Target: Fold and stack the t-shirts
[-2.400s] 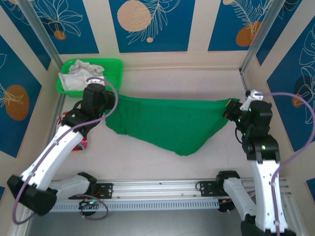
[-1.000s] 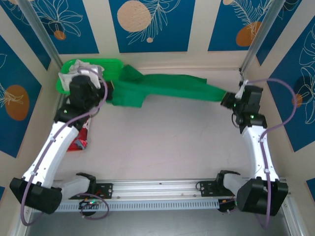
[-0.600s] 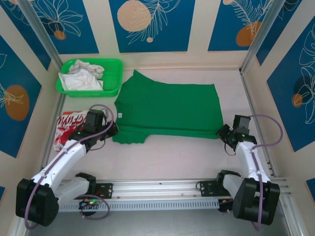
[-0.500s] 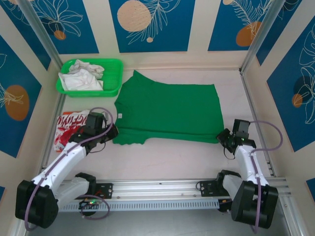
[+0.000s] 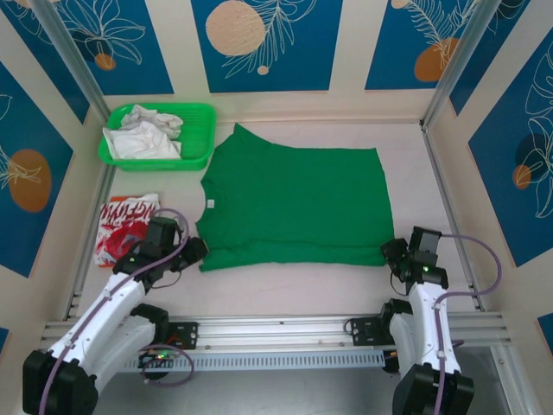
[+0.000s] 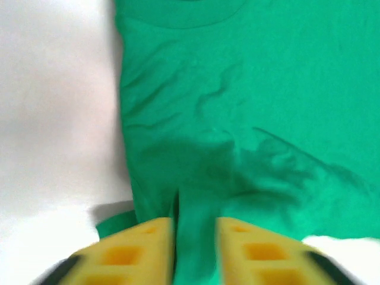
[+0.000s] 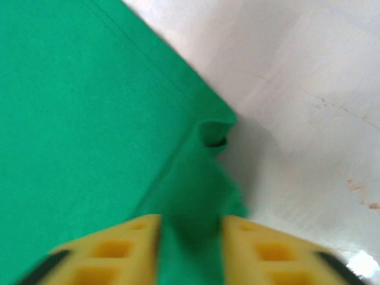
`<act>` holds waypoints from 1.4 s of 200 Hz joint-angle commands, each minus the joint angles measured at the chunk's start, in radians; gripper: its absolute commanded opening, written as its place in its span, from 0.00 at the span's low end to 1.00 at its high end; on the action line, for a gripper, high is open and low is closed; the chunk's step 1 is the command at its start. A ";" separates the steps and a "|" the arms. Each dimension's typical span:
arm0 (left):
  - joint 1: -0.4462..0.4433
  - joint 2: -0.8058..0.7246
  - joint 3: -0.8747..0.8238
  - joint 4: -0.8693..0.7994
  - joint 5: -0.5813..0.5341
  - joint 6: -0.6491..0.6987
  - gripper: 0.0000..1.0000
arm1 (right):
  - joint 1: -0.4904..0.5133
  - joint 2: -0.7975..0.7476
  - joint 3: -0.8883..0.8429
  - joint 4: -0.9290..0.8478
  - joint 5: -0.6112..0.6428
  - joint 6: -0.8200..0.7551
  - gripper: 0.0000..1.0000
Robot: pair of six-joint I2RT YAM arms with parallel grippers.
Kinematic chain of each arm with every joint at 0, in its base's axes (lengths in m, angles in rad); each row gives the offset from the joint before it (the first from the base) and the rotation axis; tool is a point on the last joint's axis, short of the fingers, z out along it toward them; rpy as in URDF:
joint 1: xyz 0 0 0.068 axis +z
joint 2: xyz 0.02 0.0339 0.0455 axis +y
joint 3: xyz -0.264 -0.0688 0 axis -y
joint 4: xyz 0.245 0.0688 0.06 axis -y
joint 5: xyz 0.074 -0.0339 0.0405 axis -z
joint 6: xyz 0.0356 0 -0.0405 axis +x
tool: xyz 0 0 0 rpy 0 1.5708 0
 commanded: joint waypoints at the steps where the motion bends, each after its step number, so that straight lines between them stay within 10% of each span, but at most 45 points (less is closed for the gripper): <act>1: 0.000 -0.009 0.029 -0.049 -0.023 0.016 0.56 | -0.004 -0.023 0.032 -0.043 0.019 -0.011 0.74; 23: -0.001 0.005 0.100 -0.057 -0.112 0.084 0.88 | 0.009 -0.050 0.068 -0.001 0.034 -0.084 0.83; 49: 0.000 0.166 0.192 0.086 -0.119 0.155 0.99 | 0.059 0.044 0.122 0.142 -0.002 -0.169 0.83; 133: -0.023 0.962 0.638 0.358 0.025 0.145 1.00 | 0.319 0.820 0.540 0.380 0.075 -0.203 0.79; 280: -0.024 1.309 0.958 0.185 -0.061 0.191 1.00 | 0.219 1.334 0.899 0.327 -0.056 -0.110 0.78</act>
